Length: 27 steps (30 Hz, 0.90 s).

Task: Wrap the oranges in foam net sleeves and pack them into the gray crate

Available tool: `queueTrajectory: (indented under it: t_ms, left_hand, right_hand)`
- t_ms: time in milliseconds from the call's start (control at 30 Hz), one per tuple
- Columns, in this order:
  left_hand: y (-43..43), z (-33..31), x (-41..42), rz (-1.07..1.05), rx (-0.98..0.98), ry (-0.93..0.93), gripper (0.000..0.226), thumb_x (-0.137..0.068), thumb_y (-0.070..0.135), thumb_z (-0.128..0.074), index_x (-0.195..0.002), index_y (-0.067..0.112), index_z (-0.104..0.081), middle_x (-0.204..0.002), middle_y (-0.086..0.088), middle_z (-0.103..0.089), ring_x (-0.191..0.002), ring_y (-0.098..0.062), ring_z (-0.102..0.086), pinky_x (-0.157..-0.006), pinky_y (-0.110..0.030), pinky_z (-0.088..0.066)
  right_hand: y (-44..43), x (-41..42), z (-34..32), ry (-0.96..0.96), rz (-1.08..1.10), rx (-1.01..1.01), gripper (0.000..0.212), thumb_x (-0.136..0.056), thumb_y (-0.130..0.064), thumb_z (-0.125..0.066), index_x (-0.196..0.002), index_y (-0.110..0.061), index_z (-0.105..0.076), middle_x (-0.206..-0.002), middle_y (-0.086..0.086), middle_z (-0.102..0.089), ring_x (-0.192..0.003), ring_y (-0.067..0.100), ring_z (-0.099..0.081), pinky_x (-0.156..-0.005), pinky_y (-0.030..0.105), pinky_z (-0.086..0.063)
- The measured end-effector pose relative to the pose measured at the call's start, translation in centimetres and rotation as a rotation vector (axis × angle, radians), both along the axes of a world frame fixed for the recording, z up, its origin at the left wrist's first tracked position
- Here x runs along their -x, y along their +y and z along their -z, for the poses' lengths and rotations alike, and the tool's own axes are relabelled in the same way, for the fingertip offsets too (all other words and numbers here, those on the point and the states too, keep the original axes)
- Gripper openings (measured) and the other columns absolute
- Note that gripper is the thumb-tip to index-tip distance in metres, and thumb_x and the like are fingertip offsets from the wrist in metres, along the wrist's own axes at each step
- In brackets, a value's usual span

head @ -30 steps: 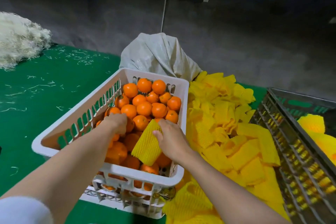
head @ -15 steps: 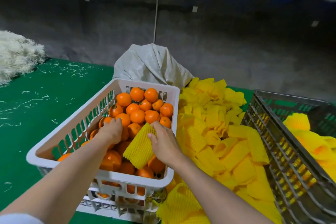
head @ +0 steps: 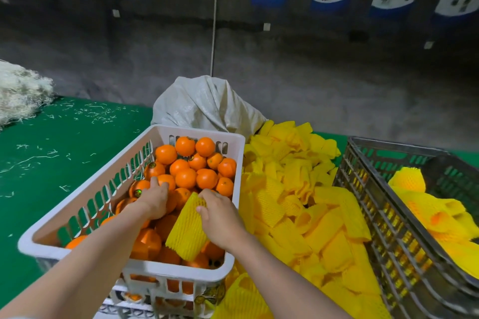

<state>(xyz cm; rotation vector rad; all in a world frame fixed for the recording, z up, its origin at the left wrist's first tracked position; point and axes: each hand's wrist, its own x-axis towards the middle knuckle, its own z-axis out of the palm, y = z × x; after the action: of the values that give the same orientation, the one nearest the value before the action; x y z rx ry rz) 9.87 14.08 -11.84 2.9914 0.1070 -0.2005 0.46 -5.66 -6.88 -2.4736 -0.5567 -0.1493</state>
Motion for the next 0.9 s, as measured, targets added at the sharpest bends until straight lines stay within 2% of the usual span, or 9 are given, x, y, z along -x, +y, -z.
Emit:
queueTrajectory:
  t_ms: [100,233,300,400,467,533,667,733,900]
  left_hand:
    - [-0.9,-2.0,0.1,-0.115,0.423,-0.135,0.059,-0.083,0.013,-0.070,-0.134,0.013,-0.040,-0.135,-0.020,-0.031,-0.105,-0.034,-0.052,-0.079,-0.036,-0.051]
    - [-2.6,-5.5,2.4,-0.185,1.357,-0.141,0.063,-0.068,0.015,-0.081,-0.122,0.018,-0.049,-0.122,-0.016,-0.055,-0.105,-0.032,-0.059,-0.087,-0.045,-0.050]
    - [-3.9,-6.6,4.0,-0.182,1.593,-0.095,0.060,-0.063,0.023,-0.079,-0.116,0.018,-0.052,-0.122,-0.017,-0.058,-0.104,-0.031,-0.060,-0.090,-0.046,-0.050]
    - [-6.2,-7.5,5.9,-0.170,1.793,-0.033,0.064,-0.070,0.031,-0.072,-0.127,0.014,-0.051,-0.129,-0.017,-0.056,-0.105,-0.029,-0.063,-0.078,-0.041,-0.055]
    - [-8.1,-7.7,6.9,-0.184,1.928,0.004,0.066,-0.080,0.030,-0.065,-0.138,0.009,-0.043,-0.136,-0.021,-0.050,-0.119,-0.037,-0.055,-0.081,-0.044,-0.055]
    - [-10.5,-8.4,8.2,-0.178,2.023,0.026,0.060,-0.084,0.028,-0.060,-0.137,0.006,-0.044,-0.130,-0.025,-0.054,-0.118,-0.040,-0.054,-0.081,-0.045,-0.054]
    - [-15.1,-9.1,10.8,-0.096,2.066,0.032,0.057,-0.078,0.028,-0.059,-0.132,0.011,-0.049,-0.104,-0.018,-0.067,-0.094,-0.031,-0.064,-0.083,-0.046,-0.053]
    - [-17.3,-9.0,12.0,-0.074,2.065,0.031,0.052,-0.075,0.027,-0.062,-0.125,0.020,-0.054,-0.096,-0.015,-0.072,-0.084,-0.028,-0.069,-0.071,-0.041,-0.058]
    - [-21.8,-8.1,13.6,-0.082,2.208,0.026,0.038,-0.088,0.009,-0.055,-0.122,0.026,-0.052,-0.063,-0.007,-0.069,-0.049,-0.014,-0.064,-0.044,-0.022,-0.051]
  right_hand:
    - [0.0,-0.2,-0.2,0.012,0.005,-0.071,0.022,-0.098,-0.022,-0.044,-0.117,-0.012,-0.049,-0.114,0.011,-0.054,-0.103,0.031,-0.050,-0.081,0.042,-0.043]
    - [-0.4,-0.4,-0.4,-0.058,0.066,-0.203,0.023,-0.097,-0.024,-0.045,-0.112,-0.009,-0.054,-0.123,0.004,-0.041,-0.118,0.021,-0.036,-0.099,0.034,-0.031]
    - [-1.2,0.1,-1.1,-0.249,0.138,-0.218,0.021,-0.092,-0.023,-0.049,-0.104,-0.010,-0.060,-0.121,0.004,-0.039,-0.117,0.018,-0.032,-0.101,0.029,-0.026]
    - [-2.9,1.1,-2.8,-0.352,0.101,-0.283,0.024,-0.083,-0.024,-0.046,-0.089,-0.008,-0.063,-0.098,0.004,-0.053,-0.099,0.017,-0.046,-0.089,0.031,-0.031]
    - [-4.2,2.0,-4.1,-0.254,0.023,-0.422,0.024,-0.080,-0.026,-0.042,-0.079,-0.009,-0.059,-0.078,0.005,-0.055,-0.079,0.018,-0.051,-0.078,0.034,-0.036]
    - [-5.5,2.6,-4.9,-0.145,-0.010,-0.577,0.015,-0.078,-0.022,-0.042,-0.071,-0.015,-0.053,-0.066,0.004,-0.052,-0.066,0.016,-0.048,-0.067,0.035,-0.039]
    - [-8.0,3.8,-5.2,0.135,-0.052,-0.807,0.018,-0.083,-0.009,-0.046,-0.068,-0.016,-0.052,-0.060,-0.006,-0.049,-0.056,0.003,-0.043,-0.054,0.023,-0.036]
    - [-9.3,4.2,-5.0,0.193,-0.024,-0.813,0.026,-0.089,0.004,-0.044,-0.070,-0.011,-0.054,-0.054,-0.010,-0.047,-0.049,-0.001,-0.040,-0.049,0.020,-0.033]
    - [-12.7,5.6,-4.4,-0.026,0.181,-0.698,0.024,-0.090,0.003,-0.049,-0.075,-0.012,-0.059,-0.065,0.003,-0.059,-0.060,0.006,-0.050,-0.059,0.028,-0.040]
